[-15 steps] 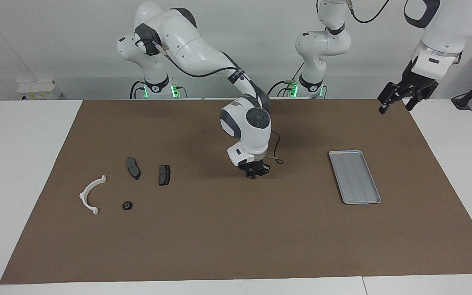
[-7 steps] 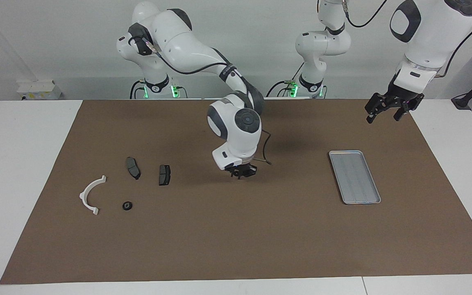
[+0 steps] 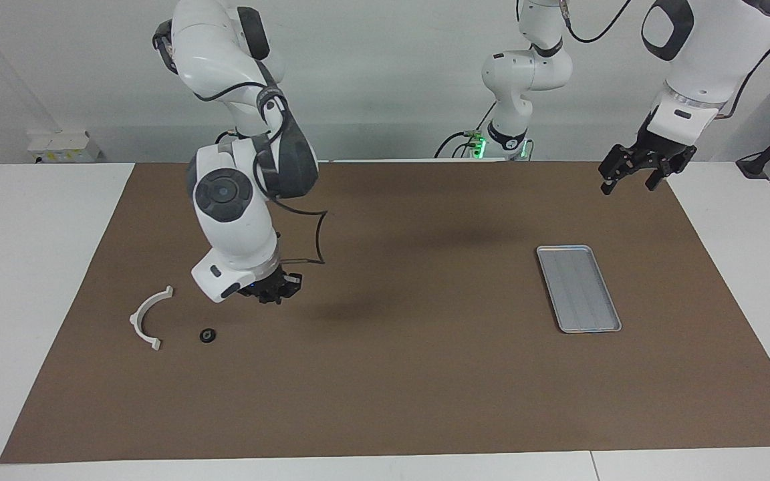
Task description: Place bearing gear from tray to pile
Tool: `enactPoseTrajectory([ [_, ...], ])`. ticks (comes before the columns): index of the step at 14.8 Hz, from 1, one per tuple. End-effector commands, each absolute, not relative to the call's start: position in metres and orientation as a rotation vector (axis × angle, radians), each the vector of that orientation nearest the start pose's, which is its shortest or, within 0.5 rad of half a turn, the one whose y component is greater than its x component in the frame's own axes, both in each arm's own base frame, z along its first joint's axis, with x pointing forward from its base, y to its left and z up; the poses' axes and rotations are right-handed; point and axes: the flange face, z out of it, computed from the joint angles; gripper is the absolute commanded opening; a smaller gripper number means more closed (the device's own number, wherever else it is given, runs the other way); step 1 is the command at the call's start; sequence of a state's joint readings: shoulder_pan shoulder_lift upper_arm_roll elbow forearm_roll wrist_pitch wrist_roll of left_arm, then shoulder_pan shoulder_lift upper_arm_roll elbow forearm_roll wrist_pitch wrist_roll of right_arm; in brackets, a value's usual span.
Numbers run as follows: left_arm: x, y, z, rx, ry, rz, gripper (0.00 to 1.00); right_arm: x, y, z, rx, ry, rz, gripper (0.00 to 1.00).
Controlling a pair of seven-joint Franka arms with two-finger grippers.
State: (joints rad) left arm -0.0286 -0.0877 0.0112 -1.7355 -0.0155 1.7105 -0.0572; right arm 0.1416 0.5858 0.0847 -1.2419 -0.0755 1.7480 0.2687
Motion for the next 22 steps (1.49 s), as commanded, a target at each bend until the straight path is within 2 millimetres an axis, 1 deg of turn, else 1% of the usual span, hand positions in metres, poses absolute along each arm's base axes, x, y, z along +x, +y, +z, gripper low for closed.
enactPoseTrajectory([
  [1,0.543,-0.007,0.608,-3.143,-0.051,-0.072,1.0,0.682,0.118,0.368,-3.177,-0.018,0.046,0.0],
  [2,0.544,-0.006,0.607,-3.143,-0.051,-0.075,1.0,0.68,0.11,0.351,-3.171,-0.045,0.012,0.0],
  [3,0.544,-0.001,0.606,-3.143,-0.063,-0.075,1.0,0.682,0.099,0.338,-3.164,-0.083,-0.018,0.0],
  [4,0.544,-0.006,0.608,-3.142,-0.051,-0.079,1.0,0.684,0.089,0.326,-3.159,-0.107,-0.041,0.0],
  [5,0.544,-0.01,0.608,-3.139,-0.039,-0.079,1.0,0.683,0.086,0.317,-3.158,-0.116,-0.038,0.0],
  [7,0.544,-0.016,0.609,-3.141,-0.025,-0.086,1.0,0.682,0.083,0.309,-3.154,-0.136,-0.057,0.0],
  [8,0.544,-0.018,0.61,-3.143,-0.018,-0.094,1.0,0.683,0.078,0.304,-3.152,-0.134,-0.064,0.0],
  [10,0.544,-0.017,0.61,-3.146,-0.02,-0.094,1.0,0.681,0.078,0.295,-3.149,-0.135,-0.083,0.0],
  [13,0.544,-0.017,0.61,-3.146,-0.018,-0.091,1.0,0.679,0.077,0.292,-3.147,-0.13,-0.09,0.0],
  [14,0.543,-0.017,0.61,-3.146,-0.018,-0.094,1.0,0.679,0.076,0.292,-3.148,-0.129,-0.09,0.08],
  [15,0.543,-0.018,0.61,-3.147,-0.015,-0.094,1.0,0.679,0.077,0.291,-3.147,-0.125,-0.087,0.96],
  [16,0.544,-0.018,0.611,-3.146,-0.015,-0.099,1.0,0.679,0.077,0.293,-3.148,-0.127,-0.087,1.0],
  [18,0.543,-0.017,0.611,-3.146,-0.018,-0.101,1.0,0.678,0.077,0.298,-3.15,-0.127,-0.078,1.0],
  [22,0.54,-0.018,0.61,-3.147,-0.013,-0.068,1.0,0.678,0.07,0.325,-3.156,-0.112,-0.098,1.0],
])
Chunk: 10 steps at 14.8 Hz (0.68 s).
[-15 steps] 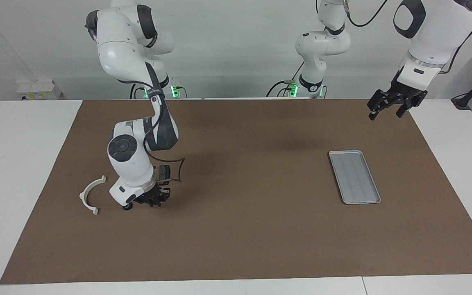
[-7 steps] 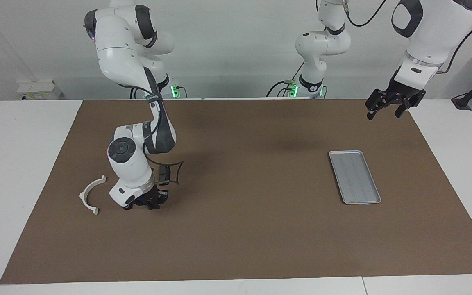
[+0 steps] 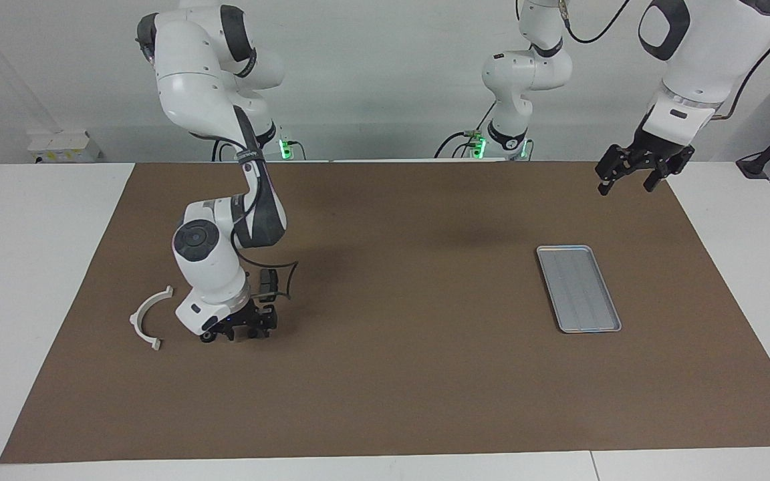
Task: Place bearing gear from tray to pile
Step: 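Lower the second bearing beside the first and open the right gripper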
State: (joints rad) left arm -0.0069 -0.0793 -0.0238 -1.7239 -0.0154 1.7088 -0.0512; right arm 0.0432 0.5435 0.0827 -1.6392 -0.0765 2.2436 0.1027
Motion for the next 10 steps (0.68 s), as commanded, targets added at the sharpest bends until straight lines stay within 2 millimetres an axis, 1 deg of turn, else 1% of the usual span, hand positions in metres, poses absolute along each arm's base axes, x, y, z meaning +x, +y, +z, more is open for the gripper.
enactPoseTrajectory([
  [1,0.535,-0.017,0.609,-3.148,-0.015,-0.015,1.0,0.677,0.068,0.329,-3.161,-0.109,-0.091,1.0],
  [2,0.532,-0.016,0.608,-3.148,-0.017,0.029,1.0,0.677,0.068,0.334,-3.162,-0.108,-0.093,1.0],
  [4,0.53,-0.017,0.608,-3.155,-0.018,0.054,1.0,0.677,0.051,0.345,-3.163,-0.065,-0.107,1.0],
  [6,0.526,-0.017,0.606,-3.151,-0.017,0.1,1.0,0.675,0.045,0.351,-3.167,-0.06,-0.093,1.0],
  [8,0.525,-0.017,0.605,-3.151,-0.017,0.114,1.0,0.673,0.043,0.367,-3.169,-0.054,-0.107,1.0],
  [10,0.525,-0.019,0.606,-3.152,-0.012,0.11,1.0,0.664,0.039,0.394,-3.174,-0.051,-0.108,1.0],
])
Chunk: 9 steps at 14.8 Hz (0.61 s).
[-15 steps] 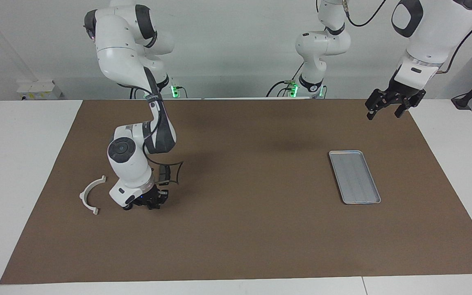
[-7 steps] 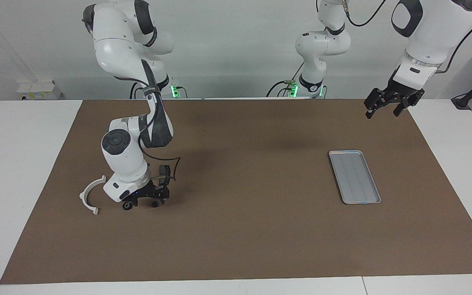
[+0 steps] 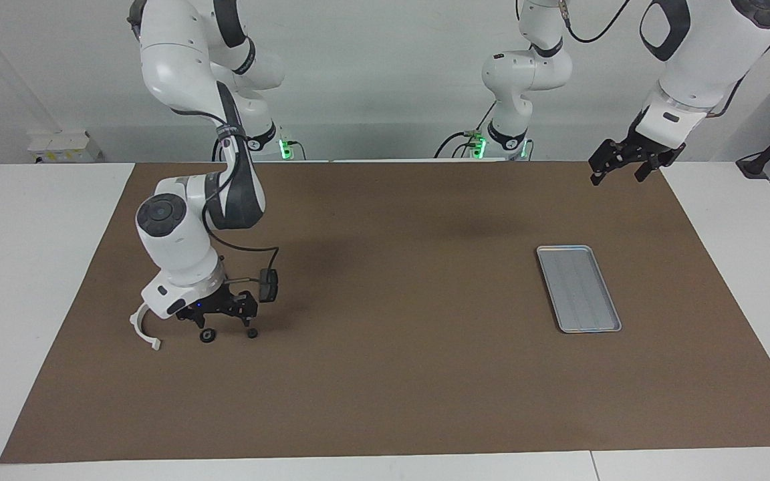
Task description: Place bearing gear from tray to pile
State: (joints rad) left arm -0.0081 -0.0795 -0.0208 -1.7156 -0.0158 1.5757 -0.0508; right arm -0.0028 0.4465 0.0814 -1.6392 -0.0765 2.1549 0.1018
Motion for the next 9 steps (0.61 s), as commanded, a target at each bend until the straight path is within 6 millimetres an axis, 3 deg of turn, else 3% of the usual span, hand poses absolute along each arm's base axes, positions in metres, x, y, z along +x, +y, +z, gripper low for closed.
enactPoseTrajectory([
  [1,0.525,-0.019,0.606,-3.152,-0.012,0.11,1.0,0.658,0.039,0.408,-3.177,-0.05,-0.115,1.0],
  [5,0.524,-0.018,0.607,-3.151,-0.012,0.1,1.0,0.6,0.033,0.484,-3.188,-0.028,-0.164,1.0],
  [9,0.524,-0.019,0.608,-3.153,-0.01,0.093,1.0,0.543,0.032,0.561,-3.199,0.002,-0.07,1.0],
])
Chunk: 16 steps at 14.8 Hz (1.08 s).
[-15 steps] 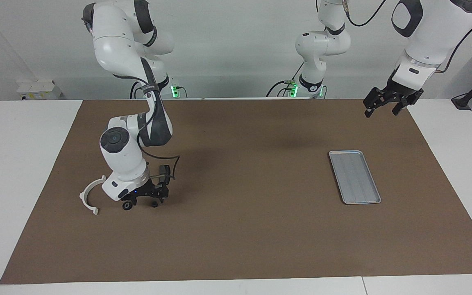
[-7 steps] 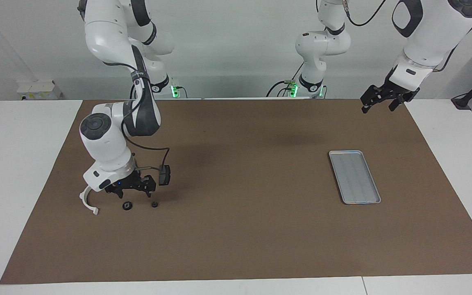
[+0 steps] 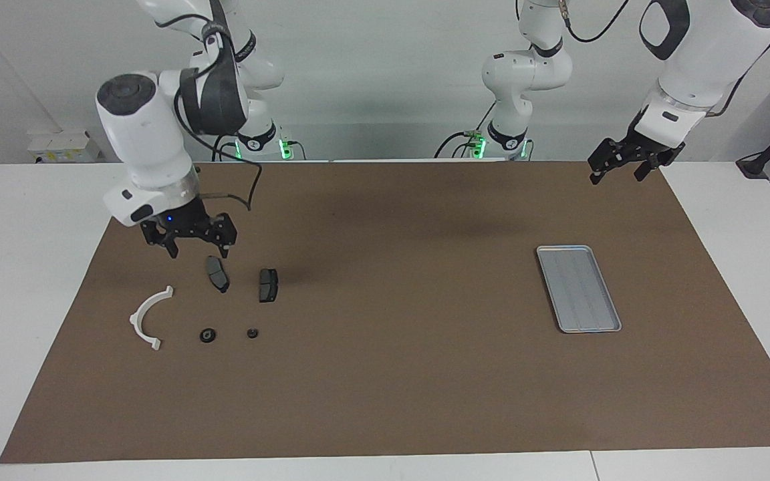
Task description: Place bearing gear from tray to pile
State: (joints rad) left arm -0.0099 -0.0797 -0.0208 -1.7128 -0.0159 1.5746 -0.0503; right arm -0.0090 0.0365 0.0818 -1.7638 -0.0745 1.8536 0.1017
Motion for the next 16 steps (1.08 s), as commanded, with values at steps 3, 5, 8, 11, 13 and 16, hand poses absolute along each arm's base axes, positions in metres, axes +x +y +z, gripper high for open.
enactPoseTrajectory([
  [3,0.525,-0.019,0.608,-3.153,-0.01,0.088,1.0,0.501,0.041,0.607,-3.175,0.005,-0.018,1.0],
  [5,0.525,-0.02,0.607,-3.153,-0.008,0.088,1.0,0.487,0.044,0.623,-3.176,-0.002,0.009,1.0],
  [8,0.525,-0.02,0.608,-3.152,-0.01,0.083,1.0,0.482,0.051,0.626,-3.103,0.013,0.068,1.0],
  [11,0.525,-0.018,0.608,-3.152,-0.013,0.078,1.0,0.483,0.05,0.624,-3.102,0.02,0.076,1.0],
  [13,0.525,-0.019,0.607,-3.152,-0.01,0.083,1.0,0.484,0.049,0.623,-3.105,0.027,0.075,1.0],
  [16,0.525,-0.019,0.609,-3.152,-0.013,0.076,1.0,0.487,0.048,0.63,-3.117,0.025,0.034,1.0],
])
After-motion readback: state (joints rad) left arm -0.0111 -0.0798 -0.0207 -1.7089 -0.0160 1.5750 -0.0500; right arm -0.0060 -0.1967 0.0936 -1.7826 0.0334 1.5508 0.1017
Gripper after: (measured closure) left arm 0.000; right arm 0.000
